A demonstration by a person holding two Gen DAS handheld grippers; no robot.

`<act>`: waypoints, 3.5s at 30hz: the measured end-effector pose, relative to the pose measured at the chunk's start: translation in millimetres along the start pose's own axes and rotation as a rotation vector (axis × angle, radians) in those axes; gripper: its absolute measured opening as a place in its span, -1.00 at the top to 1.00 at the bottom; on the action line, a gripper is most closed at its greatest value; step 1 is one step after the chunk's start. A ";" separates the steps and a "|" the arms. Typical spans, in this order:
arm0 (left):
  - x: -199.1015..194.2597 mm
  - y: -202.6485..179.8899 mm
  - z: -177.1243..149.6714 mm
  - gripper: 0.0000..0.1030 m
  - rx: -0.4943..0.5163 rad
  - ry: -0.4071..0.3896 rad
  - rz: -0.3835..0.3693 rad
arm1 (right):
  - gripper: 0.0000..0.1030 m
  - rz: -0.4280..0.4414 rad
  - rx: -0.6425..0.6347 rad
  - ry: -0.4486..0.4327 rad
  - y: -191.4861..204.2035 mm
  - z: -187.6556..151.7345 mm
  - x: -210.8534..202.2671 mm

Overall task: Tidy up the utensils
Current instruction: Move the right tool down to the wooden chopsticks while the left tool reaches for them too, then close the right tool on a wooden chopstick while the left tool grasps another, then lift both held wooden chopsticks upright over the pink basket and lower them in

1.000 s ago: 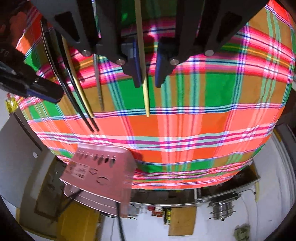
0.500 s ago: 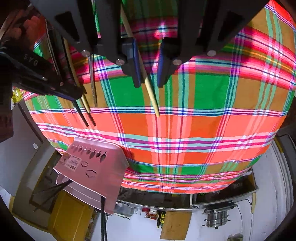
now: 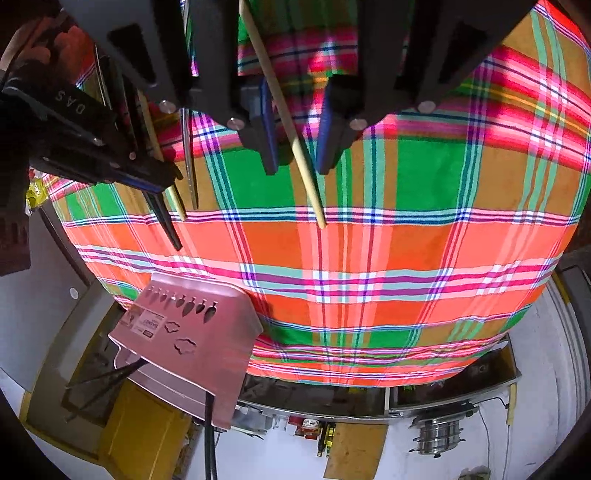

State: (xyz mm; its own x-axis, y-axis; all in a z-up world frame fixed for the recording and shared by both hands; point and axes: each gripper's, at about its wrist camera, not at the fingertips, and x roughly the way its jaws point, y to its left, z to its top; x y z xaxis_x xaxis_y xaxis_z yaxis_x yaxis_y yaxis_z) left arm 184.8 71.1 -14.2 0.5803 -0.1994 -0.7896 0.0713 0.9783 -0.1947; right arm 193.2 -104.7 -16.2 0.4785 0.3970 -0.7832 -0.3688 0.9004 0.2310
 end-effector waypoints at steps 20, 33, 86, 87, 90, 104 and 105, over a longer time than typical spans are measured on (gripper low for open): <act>-5.6 -16.9 8.7 0.89 0.064 -0.013 0.041 | 0.88 -0.010 -0.025 -0.066 8.7 10.8 -22.1; -64.4 -30.7 30.9 0.89 0.106 -0.149 0.003 | 0.90 0.049 -0.039 -0.222 12.7 31.9 -84.3; -132.6 -79.3 154.4 0.89 0.176 -0.368 -0.139 | 0.90 0.015 -0.062 -0.547 -8.8 117.3 -169.5; -133.6 -81.0 159.4 0.89 0.177 -0.377 -0.140 | 0.90 0.014 -0.065 -0.557 -8.8 119.6 -170.4; -136.5 -84.0 173.3 0.89 0.178 -0.408 -0.144 | 0.90 0.007 -0.066 -0.593 -9.1 130.3 -172.8; -97.6 -80.1 201.2 0.89 0.147 -0.424 -0.142 | 0.90 -0.045 -0.057 -0.615 -20.9 150.4 -149.6; -91.1 -78.6 200.3 0.89 0.143 -0.413 -0.138 | 0.90 -0.045 -0.056 -0.605 -21.7 150.1 -146.2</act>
State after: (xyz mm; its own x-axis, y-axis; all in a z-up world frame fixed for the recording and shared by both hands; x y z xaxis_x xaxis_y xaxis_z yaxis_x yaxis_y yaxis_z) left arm 288.8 23.7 189.5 0.8301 -0.3178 -0.4581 0.2655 0.9478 -0.1765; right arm 250.8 -155.6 179.9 0.8565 0.4044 -0.3207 -0.3712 0.9144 0.1616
